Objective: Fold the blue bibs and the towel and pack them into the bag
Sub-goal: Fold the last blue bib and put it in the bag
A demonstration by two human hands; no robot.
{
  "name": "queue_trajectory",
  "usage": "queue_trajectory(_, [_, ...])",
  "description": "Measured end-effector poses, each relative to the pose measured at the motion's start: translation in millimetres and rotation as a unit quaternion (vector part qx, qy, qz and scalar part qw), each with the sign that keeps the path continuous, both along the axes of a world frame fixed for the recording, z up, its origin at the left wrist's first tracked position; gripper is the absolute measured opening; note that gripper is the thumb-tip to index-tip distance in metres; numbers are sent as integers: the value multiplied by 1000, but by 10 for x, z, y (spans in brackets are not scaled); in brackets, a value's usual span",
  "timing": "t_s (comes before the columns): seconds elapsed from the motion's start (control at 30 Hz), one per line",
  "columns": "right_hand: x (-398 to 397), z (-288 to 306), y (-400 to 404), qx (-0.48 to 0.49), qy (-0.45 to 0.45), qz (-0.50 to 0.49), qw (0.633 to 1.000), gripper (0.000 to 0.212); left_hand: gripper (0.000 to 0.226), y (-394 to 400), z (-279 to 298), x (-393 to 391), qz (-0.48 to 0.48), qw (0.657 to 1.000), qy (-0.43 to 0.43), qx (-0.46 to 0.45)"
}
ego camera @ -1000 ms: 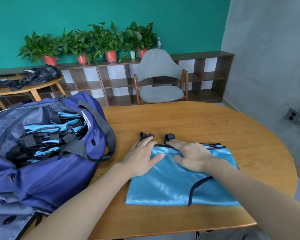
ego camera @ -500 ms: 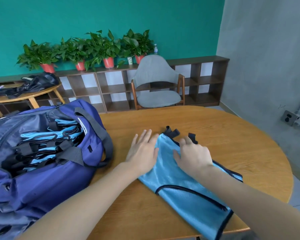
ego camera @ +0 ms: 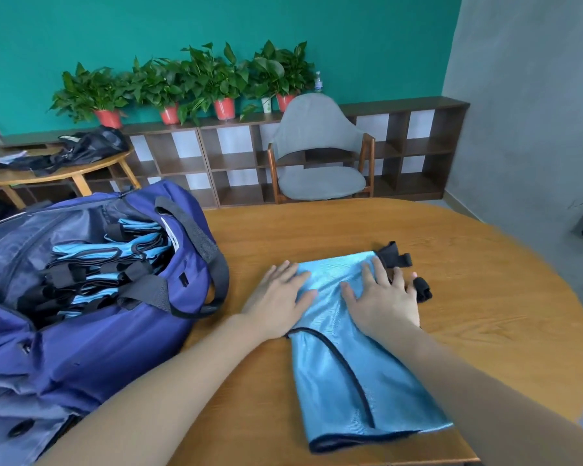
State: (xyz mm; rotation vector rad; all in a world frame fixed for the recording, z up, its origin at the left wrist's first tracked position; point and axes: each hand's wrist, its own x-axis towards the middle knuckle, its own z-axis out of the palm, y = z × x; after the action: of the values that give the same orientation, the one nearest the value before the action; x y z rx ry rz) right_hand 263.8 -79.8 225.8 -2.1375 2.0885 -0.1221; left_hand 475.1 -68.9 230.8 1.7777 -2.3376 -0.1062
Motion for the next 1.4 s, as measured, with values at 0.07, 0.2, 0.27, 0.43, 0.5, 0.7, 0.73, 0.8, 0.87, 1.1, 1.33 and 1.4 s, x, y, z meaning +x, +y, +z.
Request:
queue_trajectory(0.07, [17,-1,42,4,-11,-31,999,78,58,-95,53,56,-10,1000,14,-14])
queue_trajectory(0.2, [15,50,79,-35,-52,-36,997,74,44,177,59,-100,-6,978,208,-16])
queue_trajectory(0.27, [17,57,145,-108,-37,1,993,74,45,454,49,-243,4,974,227,-17])
queue_trajectory(0.43, [-260,109,654,-81,-81,227,967,66,78,1008,78,-457,37,995,31,90])
queue_trajectory(0.5, [-509,60,961,-73,-53,250,964,70,77,1187,47,-472,36,995,37,86])
queue_trajectory(0.7, [-835,2,1328,-31,-21,239,970,81,75,1424,-76,-454,-22,996,-47,71])
queue_trajectory(0.73, [-816,-1,1327,-27,-13,235,972,82,75,1389,-69,-438,-26,995,-53,75])
queue_trajectory(0.8, [-774,-9,1323,-24,-14,223,974,82,73,1316,-47,-408,-37,994,-58,83])
queue_trajectory(0.87, [-759,-22,1331,-33,-34,209,977,79,71,1282,-41,-373,-47,995,-46,75])
queue_trajectory(1.1, [-1118,-181,1797,-207,-251,243,914,51,66,1760,-162,-150,-114,984,134,-27])
queue_trajectory(1.33, [-1215,-359,1976,-246,-275,232,900,45,60,2111,-223,-173,-87,981,145,-96])
queue_trajectory(1.4, [-1196,-377,1995,-258,-278,210,901,39,47,2139,-227,-194,-69,979,158,-108])
